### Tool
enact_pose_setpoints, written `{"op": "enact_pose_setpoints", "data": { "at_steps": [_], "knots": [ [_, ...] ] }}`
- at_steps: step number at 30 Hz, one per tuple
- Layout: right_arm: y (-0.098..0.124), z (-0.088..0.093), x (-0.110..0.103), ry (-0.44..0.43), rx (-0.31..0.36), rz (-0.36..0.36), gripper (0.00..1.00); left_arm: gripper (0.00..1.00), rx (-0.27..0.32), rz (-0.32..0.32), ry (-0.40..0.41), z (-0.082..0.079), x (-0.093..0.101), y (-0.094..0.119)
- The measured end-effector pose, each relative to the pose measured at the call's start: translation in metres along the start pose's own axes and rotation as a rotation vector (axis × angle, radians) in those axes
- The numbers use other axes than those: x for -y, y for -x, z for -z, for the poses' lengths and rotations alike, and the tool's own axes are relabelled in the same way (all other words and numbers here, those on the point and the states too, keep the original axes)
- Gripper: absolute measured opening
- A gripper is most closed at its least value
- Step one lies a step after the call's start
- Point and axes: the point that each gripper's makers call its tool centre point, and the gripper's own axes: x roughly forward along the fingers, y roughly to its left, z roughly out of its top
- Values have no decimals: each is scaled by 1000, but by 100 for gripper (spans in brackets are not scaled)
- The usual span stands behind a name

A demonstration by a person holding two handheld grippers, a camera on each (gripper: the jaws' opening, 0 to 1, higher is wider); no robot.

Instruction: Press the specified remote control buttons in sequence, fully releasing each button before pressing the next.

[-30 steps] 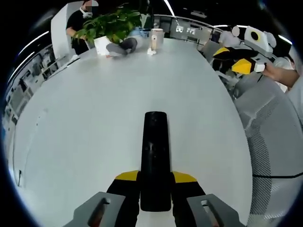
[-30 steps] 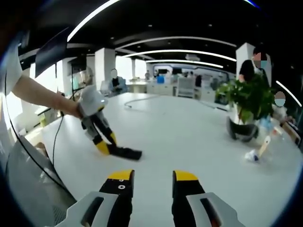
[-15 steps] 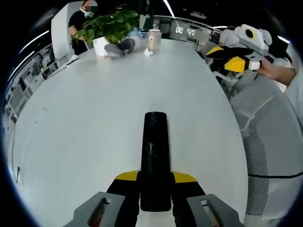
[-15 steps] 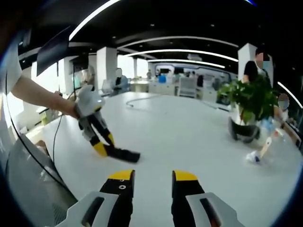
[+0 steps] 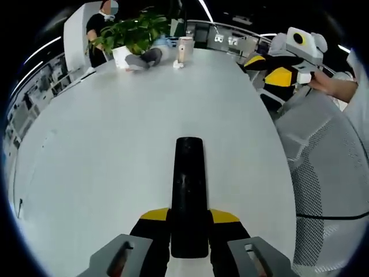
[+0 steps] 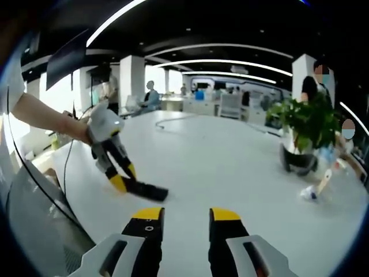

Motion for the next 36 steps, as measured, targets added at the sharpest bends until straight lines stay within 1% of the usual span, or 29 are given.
{"op": "enact_pose_setpoints", "data": {
  "at_steps": [8,25,31,36],
  "knots": [
    [0,0,1,5,-2,6,28,24,2,17,-4,3,11,1],
    [0,1,2,10,-3,11,27,24,10,25,-12,6,25,1],
    [0,1,1,11,-4,8,27,24,21,36,-12,6,36,1],
    [0,1,0,12,-5,7,27,24,28,37,-4,6,39,1]
  ]
}}
